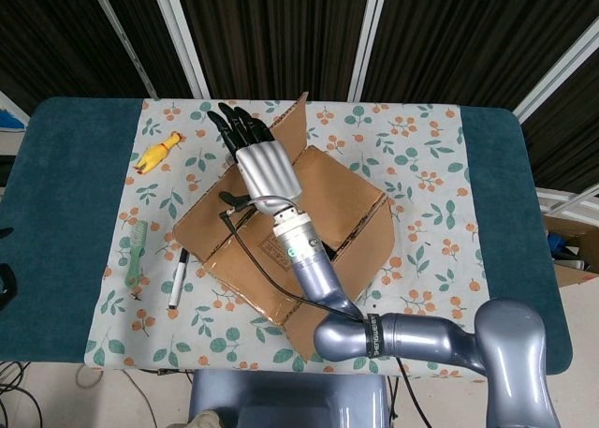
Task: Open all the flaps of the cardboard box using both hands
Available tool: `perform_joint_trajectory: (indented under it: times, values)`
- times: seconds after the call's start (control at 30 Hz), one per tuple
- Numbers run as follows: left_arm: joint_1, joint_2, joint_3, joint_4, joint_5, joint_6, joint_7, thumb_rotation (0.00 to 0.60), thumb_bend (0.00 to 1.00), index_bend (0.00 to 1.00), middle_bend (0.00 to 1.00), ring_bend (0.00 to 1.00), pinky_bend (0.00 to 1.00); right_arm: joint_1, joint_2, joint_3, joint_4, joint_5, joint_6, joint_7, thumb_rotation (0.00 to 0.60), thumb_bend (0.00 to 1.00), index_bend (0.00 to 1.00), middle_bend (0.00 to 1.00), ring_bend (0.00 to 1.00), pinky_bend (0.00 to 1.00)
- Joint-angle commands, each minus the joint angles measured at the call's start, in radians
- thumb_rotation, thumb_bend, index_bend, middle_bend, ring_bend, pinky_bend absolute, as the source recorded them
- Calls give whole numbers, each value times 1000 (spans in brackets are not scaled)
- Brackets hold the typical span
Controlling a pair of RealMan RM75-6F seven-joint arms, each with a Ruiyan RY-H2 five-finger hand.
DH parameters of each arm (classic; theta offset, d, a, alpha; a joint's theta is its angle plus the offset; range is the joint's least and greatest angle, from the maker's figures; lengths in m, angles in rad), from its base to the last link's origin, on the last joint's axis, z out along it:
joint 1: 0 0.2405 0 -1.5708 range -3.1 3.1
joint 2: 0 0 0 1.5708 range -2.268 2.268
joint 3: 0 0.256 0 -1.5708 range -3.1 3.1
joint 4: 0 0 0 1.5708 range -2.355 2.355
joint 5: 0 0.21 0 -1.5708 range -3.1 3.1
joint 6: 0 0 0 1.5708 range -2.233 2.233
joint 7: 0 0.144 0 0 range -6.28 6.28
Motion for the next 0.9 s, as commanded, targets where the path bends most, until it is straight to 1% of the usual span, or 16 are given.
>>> perform_joint_trajectory:
  times: [0.03,0.2,0.4,0.67,0.8,0.9]
  values:
    - [0,-1,1,-1,2,0,2,600,645,230,93,15,0,13,-10,6,-2,11,6,-10,600,0,0,0,0,150]
    - [1,-1,0,-4,-1,0,3,600,645,230,93,16,0,26,-21,-2,-11,25,3,-20,600,0,0,0,0,151]
    - [1,0,-2,-4,-2,1,0,600,645,231,93,15,0,45,-54,-10,17,39,0,-15,600,0,0,0,0,151]
    - [-1,1,-7,-2,-12,-4,-4,600,644,234,93,15,0,82,-111,-4,51,36,26,-19,600,0,0,0,0,151]
    - [0,1,-7,-3,-11,-3,-5,600,645,236,93,16,0,95,-129,-1,53,48,28,-32,600,0,0,0,0,150]
    - [1,1,-7,-4,-10,-2,-3,600,645,236,93,16,0,100,-137,-8,44,47,32,-43,600,0,0,0,0,151]
